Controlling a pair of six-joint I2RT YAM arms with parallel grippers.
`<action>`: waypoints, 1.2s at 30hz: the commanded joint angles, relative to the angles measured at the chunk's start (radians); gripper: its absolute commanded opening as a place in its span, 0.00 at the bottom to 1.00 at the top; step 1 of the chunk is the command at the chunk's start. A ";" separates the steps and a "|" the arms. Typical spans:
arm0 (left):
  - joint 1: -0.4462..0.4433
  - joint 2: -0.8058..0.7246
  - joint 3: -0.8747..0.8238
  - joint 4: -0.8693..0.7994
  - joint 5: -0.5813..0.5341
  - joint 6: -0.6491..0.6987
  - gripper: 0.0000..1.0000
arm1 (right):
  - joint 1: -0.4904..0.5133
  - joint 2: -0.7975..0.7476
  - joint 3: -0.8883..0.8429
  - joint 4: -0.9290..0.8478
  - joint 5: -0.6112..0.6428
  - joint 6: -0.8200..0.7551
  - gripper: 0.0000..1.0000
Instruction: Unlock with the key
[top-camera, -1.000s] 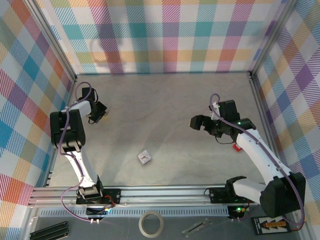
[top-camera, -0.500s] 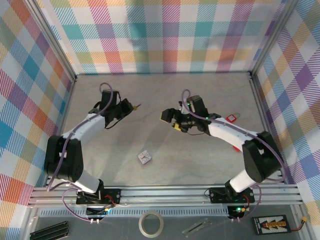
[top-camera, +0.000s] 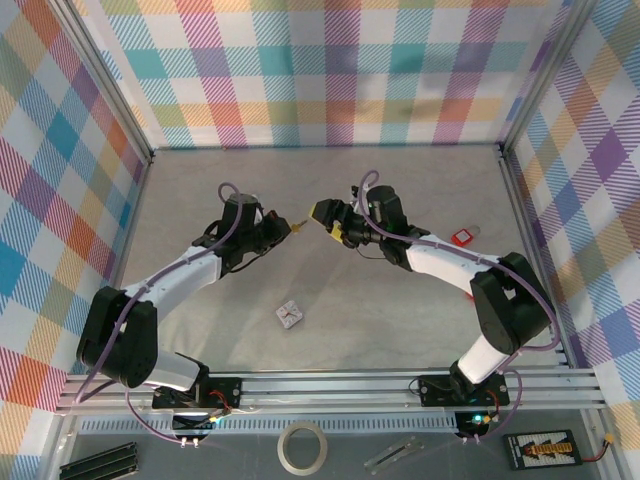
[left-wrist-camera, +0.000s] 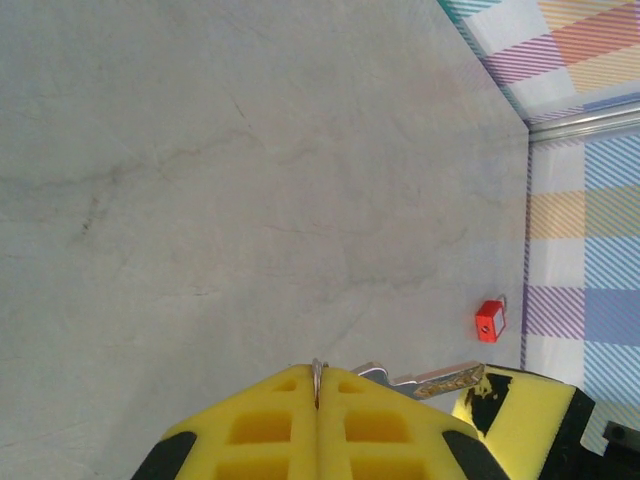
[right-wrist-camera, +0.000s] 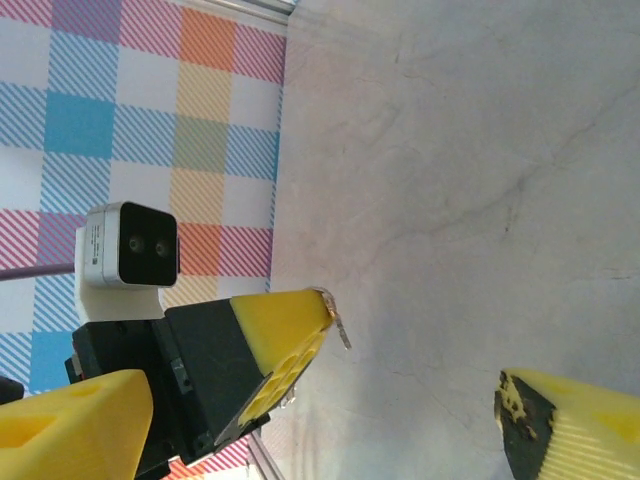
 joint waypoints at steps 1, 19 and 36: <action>-0.027 -0.010 0.004 0.039 0.022 -0.043 0.00 | 0.019 0.034 0.016 0.052 0.021 -0.001 0.81; -0.078 -0.004 0.000 0.063 0.028 -0.072 0.00 | 0.049 0.065 0.061 -0.017 0.064 -0.059 0.42; -0.108 -0.051 -0.086 0.175 0.037 -0.066 0.00 | 0.047 0.045 0.073 -0.076 0.074 -0.070 0.00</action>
